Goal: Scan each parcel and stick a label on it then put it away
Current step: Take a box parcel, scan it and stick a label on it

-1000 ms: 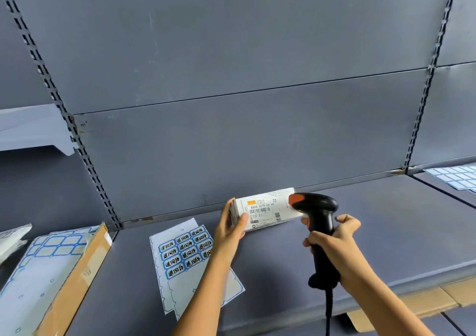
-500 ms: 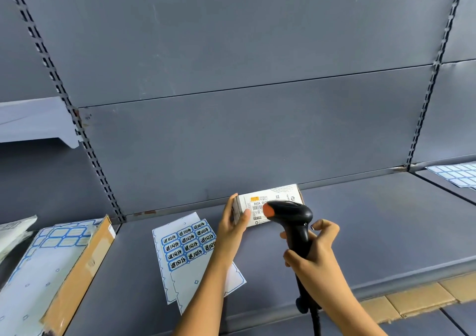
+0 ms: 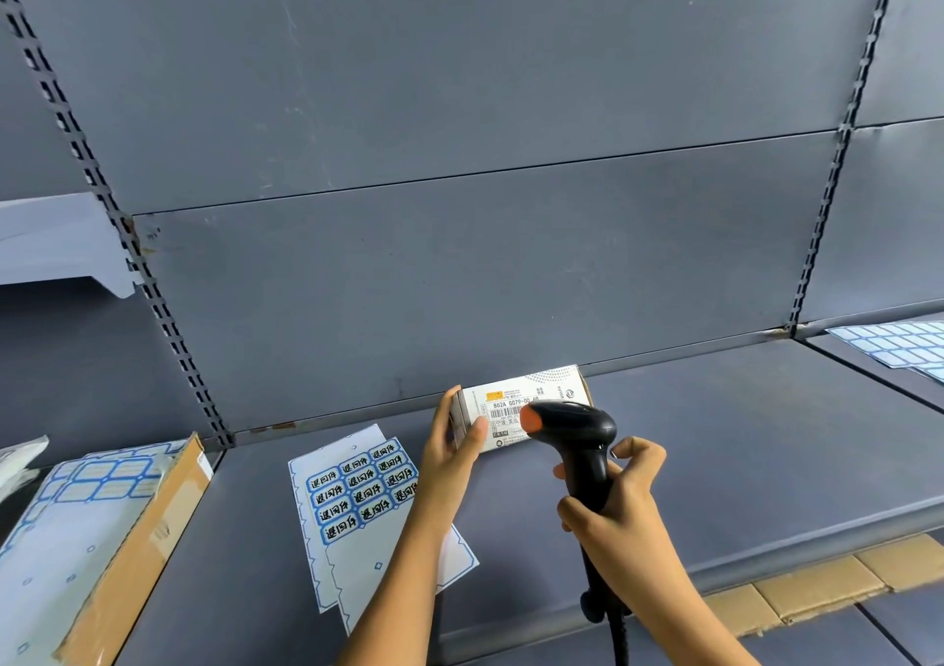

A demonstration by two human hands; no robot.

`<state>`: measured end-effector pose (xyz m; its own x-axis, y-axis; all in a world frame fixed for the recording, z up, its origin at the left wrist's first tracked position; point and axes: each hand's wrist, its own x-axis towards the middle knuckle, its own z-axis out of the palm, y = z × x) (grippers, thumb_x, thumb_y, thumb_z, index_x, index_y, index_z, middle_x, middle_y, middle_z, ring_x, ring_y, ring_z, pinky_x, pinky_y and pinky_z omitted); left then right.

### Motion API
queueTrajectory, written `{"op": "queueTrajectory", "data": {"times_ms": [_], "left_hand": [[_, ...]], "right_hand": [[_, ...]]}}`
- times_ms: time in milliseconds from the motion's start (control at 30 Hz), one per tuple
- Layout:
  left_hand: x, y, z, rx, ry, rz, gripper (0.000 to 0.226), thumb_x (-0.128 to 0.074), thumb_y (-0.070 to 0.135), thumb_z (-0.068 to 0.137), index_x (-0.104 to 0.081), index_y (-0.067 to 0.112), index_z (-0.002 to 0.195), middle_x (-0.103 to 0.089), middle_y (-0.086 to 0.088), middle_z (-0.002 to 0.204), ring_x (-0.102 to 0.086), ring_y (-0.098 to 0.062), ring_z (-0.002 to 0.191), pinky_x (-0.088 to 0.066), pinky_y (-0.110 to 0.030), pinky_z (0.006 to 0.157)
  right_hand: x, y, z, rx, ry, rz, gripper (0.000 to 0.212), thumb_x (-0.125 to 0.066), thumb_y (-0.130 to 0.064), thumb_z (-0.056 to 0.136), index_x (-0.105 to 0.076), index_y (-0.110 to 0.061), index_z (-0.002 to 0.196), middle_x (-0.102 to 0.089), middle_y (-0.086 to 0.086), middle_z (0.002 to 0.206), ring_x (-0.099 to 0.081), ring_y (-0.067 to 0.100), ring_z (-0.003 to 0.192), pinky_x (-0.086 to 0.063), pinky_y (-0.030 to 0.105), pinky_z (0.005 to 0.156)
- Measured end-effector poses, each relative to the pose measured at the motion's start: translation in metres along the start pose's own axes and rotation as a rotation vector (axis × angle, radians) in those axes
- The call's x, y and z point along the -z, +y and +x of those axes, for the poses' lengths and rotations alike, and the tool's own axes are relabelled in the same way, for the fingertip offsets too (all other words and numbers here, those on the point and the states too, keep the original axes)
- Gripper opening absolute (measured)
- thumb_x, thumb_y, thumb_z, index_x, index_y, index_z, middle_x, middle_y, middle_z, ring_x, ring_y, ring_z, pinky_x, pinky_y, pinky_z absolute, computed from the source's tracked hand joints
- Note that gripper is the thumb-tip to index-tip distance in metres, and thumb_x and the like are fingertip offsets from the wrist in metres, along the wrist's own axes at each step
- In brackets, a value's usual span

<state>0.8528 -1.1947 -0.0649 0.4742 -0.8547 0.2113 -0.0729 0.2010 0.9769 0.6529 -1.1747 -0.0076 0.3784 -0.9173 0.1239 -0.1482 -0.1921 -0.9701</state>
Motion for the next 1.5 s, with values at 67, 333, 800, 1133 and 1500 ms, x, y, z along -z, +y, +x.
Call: {"op": "queueTrajectory", "data": {"times_ms": [67,333,800,1133,1500], "left_hand": [[-0.0003,0.0006,0.0000,0.003,0.001,-0.004,0.055,-0.064,0.044,0.078,-0.042,0.045,0.128,-0.064,0.015,0.118,-0.061,-0.002,0.109,-0.051,-0.022,0.086],[-0.0010,0.0002,0.0009,-0.003,-0.002,-0.015,0.049,-0.063,0.042,0.080,-0.044,0.046,0.124,-0.065,0.014,0.118,-0.061,-0.004,0.111,-0.051,-0.023,0.087],[0.0006,-0.0006,0.0001,-0.006,-0.004,0.016,0.063,-0.062,0.044,0.080,-0.038,0.037,0.138,-0.061,0.007,0.125,-0.061,-0.006,0.111,-0.051,-0.022,0.084],[0.0018,-0.0024,0.0021,0.005,0.000,-0.001,0.075,-0.066,0.053,0.072,-0.039,0.033,0.139,-0.063,0.009,0.123,-0.060,-0.007,0.113,-0.050,-0.029,0.093],[0.0009,-0.0010,0.0020,0.016,0.003,-0.003,0.062,-0.065,0.047,0.077,-0.040,0.042,0.134,-0.062,0.012,0.123,-0.060,-0.007,0.112,-0.050,-0.027,0.093]], "right_hand": [[0.0001,0.0005,0.0006,0.001,0.002,-0.001,0.051,-0.054,0.007,0.079,-0.023,-0.031,0.091,-0.065,-0.005,0.091,-0.054,0.015,0.064,-0.046,0.026,0.061],[-0.0012,0.0027,0.0023,-0.002,-0.003,0.006,0.049,-0.053,0.008,0.079,-0.023,-0.029,0.089,-0.065,-0.003,0.091,-0.054,0.013,0.062,-0.044,0.017,0.055],[-0.0022,0.0051,0.0034,0.002,0.011,0.012,0.047,-0.053,0.007,0.079,-0.023,-0.028,0.089,-0.065,-0.006,0.091,-0.057,0.017,0.065,-0.045,0.025,0.058],[-0.0015,0.0058,0.0053,0.006,0.027,0.063,0.050,-0.054,0.009,0.078,-0.023,-0.029,0.090,-0.067,-0.007,0.095,-0.059,0.035,0.075,-0.048,0.041,0.067],[-0.0051,0.0019,0.0067,0.013,-0.025,0.112,0.050,-0.054,0.011,0.077,-0.024,-0.026,0.092,-0.068,-0.004,0.096,-0.057,0.033,0.072,-0.047,0.034,0.064]]}}
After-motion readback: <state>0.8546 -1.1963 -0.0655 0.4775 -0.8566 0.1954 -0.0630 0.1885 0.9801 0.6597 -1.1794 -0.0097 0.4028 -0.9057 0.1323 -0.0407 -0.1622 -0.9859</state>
